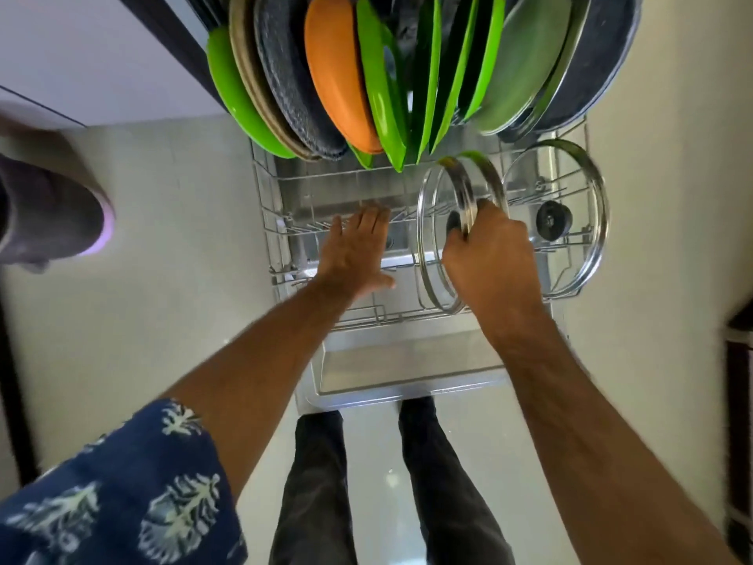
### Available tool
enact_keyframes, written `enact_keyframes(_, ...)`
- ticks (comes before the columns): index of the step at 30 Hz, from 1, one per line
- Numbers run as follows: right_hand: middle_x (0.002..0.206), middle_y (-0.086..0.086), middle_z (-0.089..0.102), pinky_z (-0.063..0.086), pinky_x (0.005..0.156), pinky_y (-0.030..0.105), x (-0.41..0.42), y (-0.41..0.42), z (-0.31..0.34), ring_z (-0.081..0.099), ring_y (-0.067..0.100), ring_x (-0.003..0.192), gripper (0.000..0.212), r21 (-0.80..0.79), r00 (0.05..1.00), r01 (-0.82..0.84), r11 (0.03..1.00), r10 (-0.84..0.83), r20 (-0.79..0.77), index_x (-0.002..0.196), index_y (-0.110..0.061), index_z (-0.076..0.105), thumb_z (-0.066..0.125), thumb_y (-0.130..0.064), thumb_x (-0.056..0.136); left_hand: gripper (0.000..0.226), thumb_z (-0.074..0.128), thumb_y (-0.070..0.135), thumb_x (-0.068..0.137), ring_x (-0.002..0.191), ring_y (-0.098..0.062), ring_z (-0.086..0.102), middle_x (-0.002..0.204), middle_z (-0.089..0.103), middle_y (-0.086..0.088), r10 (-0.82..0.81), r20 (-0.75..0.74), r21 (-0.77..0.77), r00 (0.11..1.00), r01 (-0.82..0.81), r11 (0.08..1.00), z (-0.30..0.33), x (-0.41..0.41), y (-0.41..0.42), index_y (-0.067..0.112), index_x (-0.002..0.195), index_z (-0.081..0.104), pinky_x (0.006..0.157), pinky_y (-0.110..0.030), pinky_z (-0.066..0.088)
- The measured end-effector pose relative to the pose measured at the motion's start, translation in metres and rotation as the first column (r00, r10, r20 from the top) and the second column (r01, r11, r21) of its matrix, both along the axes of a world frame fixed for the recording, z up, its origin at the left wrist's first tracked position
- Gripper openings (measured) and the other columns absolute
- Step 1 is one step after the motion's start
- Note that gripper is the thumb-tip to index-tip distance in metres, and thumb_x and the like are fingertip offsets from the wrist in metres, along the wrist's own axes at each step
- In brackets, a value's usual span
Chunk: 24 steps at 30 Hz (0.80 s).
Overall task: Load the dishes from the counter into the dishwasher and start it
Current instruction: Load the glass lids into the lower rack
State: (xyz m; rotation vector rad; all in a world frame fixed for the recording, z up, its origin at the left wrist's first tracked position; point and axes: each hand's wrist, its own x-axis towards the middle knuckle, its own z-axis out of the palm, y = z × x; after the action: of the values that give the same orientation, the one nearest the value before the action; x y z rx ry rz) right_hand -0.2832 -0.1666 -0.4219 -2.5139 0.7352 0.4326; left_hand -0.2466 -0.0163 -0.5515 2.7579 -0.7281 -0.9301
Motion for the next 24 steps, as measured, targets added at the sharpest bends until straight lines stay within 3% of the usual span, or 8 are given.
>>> enact_keyframes(6,0.096,0.018,0.067,0.056,0.078,0.047,0.017,-0.006,-0.02,0.065,0.038,0.087,0.024,-0.006,0.998,-0.04,0.999,0.04,-0.046,0.11,-0.009,0.059,0.051,-0.026,0.096,0.119,0.079,0.056,0.074,0.147,-0.03,0.029,0.161,0.026,-0.014,0.019,0.01,0.001,1.0,-0.019,1.0,-0.014,0.001,-0.007,0.008,0.157,0.007,0.12,-0.055,0.023)
enact_keyframes(14,0.1,0.02,0.068,0.05,0.072,0.034,0.025,0.0,-0.06,0.066,0.037,0.092,0.027,0.053,0.99,-0.049,0.997,0.055,-0.131,0.114,0.0,0.06,0.053,-0.016,0.094,0.118,0.076,0.058,0.077,0.146,-0.03,0.03,0.16,0.027,-0.014,-0.026,0.015,0.028,1.0,0.026,0.999,-0.014,0.003,-0.009,0.006,0.156,0.006,0.119,-0.053,0.025)
enact_keyframes(17,0.103,0.017,0.067,0.057,0.082,0.042,0.02,0.007,-0.081,0.067,0.032,0.094,0.028,0.12,0.98,0.01,0.993,0.014,-0.199,0.119,-0.003,0.056,0.055,-0.016,0.094,0.118,0.076,0.058,0.077,0.146,-0.03,0.03,0.16,0.028,-0.015,-0.028,0.015,0.023,1.0,0.027,0.999,-0.015,0.003,-0.009,0.006,0.157,0.006,0.119,-0.054,0.026)
enact_keyframes(21,0.11,0.014,0.063,0.048,0.081,0.034,0.024,0.005,-0.093,0.061,0.03,0.103,0.034,0.143,0.974,0.066,0.987,-0.032,-0.224,0.126,-0.006,0.051,0.055,-0.012,0.092,0.117,0.074,0.057,0.08,0.149,-0.031,0.025,0.162,0.023,-0.015,-0.037,0.003,0.03,0.999,0.037,0.999,-0.014,0.002,-0.008,0.007,0.157,0.002,0.121,-0.053,0.023)
enact_keyframes(24,0.111,0.015,0.063,0.055,0.087,0.04,0.025,0.002,-0.094,0.063,0.031,0.103,0.041,0.205,0.968,0.113,0.972,-0.061,-0.245,0.128,-0.007,0.047,0.058,-0.011,0.089,0.117,0.073,0.055,0.081,0.15,-0.031,0.023,0.163,0.02,-0.016,-0.052,-0.001,0.045,0.999,0.052,0.998,-0.011,0.002,-0.009,0.007,0.157,-0.002,0.121,-0.054,0.022)
